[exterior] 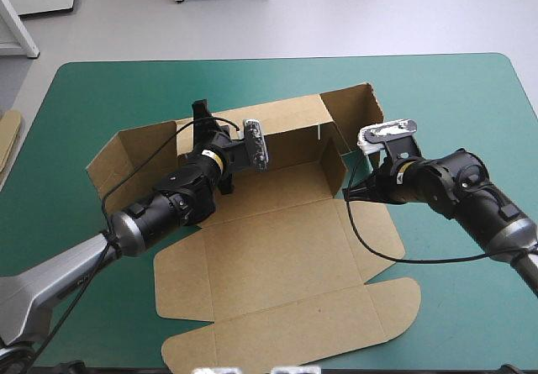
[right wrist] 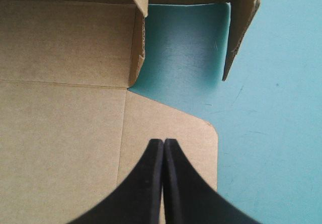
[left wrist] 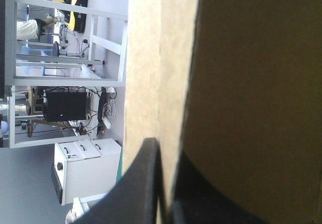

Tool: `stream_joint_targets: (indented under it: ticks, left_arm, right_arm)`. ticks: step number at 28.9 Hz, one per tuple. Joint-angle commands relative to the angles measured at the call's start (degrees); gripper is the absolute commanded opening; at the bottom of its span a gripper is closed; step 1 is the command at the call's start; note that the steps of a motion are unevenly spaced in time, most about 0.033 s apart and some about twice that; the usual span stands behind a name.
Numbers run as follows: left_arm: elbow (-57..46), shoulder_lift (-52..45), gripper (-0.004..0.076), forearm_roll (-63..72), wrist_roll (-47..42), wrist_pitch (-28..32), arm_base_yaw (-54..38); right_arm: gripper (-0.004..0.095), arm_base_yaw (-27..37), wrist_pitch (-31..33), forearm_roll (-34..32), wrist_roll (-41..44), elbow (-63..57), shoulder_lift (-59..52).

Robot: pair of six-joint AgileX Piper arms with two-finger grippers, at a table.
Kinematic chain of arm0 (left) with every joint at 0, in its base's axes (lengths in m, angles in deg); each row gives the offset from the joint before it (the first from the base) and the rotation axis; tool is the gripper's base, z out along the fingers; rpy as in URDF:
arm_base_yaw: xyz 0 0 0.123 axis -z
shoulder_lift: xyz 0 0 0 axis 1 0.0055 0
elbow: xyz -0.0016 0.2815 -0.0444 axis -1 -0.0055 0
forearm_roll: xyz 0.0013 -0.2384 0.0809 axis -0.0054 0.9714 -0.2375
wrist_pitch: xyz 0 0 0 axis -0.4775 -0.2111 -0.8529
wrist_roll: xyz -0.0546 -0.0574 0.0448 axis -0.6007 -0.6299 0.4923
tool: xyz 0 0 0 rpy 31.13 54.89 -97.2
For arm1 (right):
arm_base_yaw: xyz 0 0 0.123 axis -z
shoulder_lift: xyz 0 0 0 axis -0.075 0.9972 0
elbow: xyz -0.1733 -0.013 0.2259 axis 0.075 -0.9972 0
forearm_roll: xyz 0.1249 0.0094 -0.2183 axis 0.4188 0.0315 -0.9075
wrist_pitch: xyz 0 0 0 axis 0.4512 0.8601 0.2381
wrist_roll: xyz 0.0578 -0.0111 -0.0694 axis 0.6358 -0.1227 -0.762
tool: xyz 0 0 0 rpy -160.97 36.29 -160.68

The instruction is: Fold the box

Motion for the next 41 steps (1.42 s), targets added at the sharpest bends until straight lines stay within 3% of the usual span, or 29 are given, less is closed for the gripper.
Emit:
stream_joint_targets:
  ticks: [1, 22, 41]
  left_arm:
    - [0.5, -1.5, -0.0009, 3.9, -2.2, -3.0, 0.1]
    - [0.5, -1.5, -0.0009, 3.9, -2.2, -3.2, 0.1]
    - [0.5, -1.5, -0.0009, 3.8, -2.2, -3.2, 0.1]
  right_arm:
    - [-0.0019, 0.3, -2.9, -0.3, -0.4, 1.6, -1.8]
    - [-0.0019, 0.3, -2.7, -0.3, -0.4, 1.6, -1.4]
    - [-0.0019, 0.3, -6.2, -1.2, -0.4, 1.6, 4.4]
